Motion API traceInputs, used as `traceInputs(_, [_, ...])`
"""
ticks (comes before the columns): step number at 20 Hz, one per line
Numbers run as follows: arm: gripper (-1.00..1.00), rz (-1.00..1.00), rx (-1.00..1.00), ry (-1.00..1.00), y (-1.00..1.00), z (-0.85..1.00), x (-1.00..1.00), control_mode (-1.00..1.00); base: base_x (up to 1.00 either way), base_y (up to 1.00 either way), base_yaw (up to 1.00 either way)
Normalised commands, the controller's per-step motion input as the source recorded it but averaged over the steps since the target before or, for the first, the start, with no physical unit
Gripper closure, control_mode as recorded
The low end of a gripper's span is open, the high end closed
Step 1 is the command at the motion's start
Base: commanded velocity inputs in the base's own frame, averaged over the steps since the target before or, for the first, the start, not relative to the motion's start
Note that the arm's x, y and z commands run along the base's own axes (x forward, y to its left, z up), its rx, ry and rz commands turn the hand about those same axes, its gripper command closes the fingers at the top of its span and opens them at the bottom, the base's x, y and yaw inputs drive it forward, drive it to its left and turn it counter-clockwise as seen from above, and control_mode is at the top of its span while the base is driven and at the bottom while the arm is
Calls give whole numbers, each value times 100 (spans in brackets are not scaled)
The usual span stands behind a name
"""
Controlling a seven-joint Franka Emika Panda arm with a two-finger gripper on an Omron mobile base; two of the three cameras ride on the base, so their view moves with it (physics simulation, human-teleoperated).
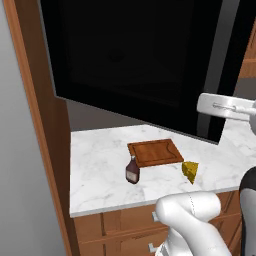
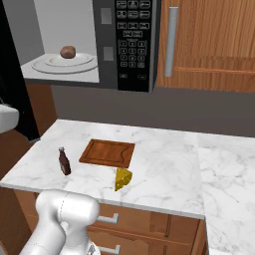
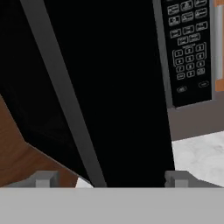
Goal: Retrieve the reheated potato from the microwave, then place the potato, cheese, and condiment on the cutting board.
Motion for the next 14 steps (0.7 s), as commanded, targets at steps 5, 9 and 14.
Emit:
traceInputs(5, [-100,0,11,0,-33,12,-56,-100,0,0,0])
traceInputs(9, [-100,0,13,11,-46,5,-1,-100,0,0,0])
traceInputs(14, [-100,5,7,0,-53,0,1,-100,0,0,0])
